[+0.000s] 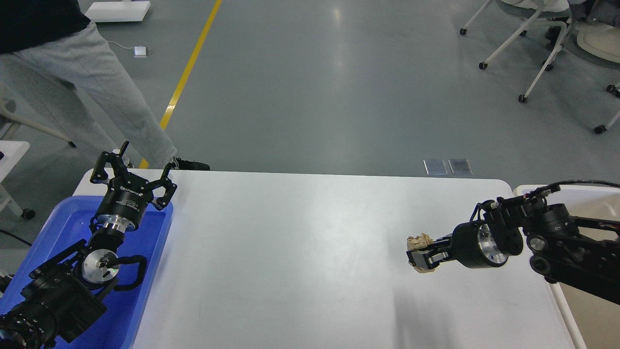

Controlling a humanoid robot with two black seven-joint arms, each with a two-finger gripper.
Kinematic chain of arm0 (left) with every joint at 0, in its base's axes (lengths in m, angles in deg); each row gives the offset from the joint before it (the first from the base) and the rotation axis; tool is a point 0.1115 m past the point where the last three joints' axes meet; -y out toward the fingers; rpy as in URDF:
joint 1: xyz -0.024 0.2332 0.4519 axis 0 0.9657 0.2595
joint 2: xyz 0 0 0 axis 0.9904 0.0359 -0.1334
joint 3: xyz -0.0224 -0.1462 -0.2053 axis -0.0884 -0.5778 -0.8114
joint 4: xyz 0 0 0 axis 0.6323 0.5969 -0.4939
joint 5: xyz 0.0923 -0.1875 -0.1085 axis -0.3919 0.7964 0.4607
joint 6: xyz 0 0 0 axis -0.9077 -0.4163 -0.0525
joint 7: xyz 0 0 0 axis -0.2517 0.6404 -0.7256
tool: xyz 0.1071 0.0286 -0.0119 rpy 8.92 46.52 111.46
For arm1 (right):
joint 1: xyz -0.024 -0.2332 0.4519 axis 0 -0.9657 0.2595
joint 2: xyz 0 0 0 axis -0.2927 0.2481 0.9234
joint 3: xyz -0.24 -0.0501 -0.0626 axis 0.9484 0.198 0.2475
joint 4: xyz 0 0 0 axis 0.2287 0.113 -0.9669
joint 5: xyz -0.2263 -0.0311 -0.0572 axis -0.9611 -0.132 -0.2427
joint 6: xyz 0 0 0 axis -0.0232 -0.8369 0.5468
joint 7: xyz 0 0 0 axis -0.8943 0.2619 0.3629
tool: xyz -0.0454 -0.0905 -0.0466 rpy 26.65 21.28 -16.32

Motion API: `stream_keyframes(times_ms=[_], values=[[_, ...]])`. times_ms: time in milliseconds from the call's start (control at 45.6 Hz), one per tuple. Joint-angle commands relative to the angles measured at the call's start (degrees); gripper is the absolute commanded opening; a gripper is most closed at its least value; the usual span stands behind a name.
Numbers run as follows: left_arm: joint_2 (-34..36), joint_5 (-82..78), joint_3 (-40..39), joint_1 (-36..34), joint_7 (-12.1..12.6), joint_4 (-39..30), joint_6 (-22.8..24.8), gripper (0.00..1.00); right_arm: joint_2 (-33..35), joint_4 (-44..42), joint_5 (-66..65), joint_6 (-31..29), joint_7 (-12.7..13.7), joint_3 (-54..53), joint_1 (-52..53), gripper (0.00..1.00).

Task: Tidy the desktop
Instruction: 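Lift the paper ball and carry it toward the white bin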

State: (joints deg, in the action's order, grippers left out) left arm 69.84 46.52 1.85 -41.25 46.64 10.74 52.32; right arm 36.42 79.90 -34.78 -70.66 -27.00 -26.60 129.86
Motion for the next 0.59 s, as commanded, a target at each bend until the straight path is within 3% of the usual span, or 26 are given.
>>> stream_keyframes(times_ms=[0,263,570], values=[[0.0,0.0,0.0,0.0,0.0,0.0,0.0,1.0,7.8,3.3,5.5,-1.6,-0.2,0.1,8.7,0.0],[0.1,0.0,0.0,0.0,0.0,0.0,-0.1,1.0,12.5,4.8,5.8,-9.8,-0.2,-0.6,20.8,0.0],[0.1,0.0,0.0,0.0,0.0,0.0,-0.1,1.0,15.5,-0.6,5.0,-8.7,-0.2,-1.8,20.9,0.0]])
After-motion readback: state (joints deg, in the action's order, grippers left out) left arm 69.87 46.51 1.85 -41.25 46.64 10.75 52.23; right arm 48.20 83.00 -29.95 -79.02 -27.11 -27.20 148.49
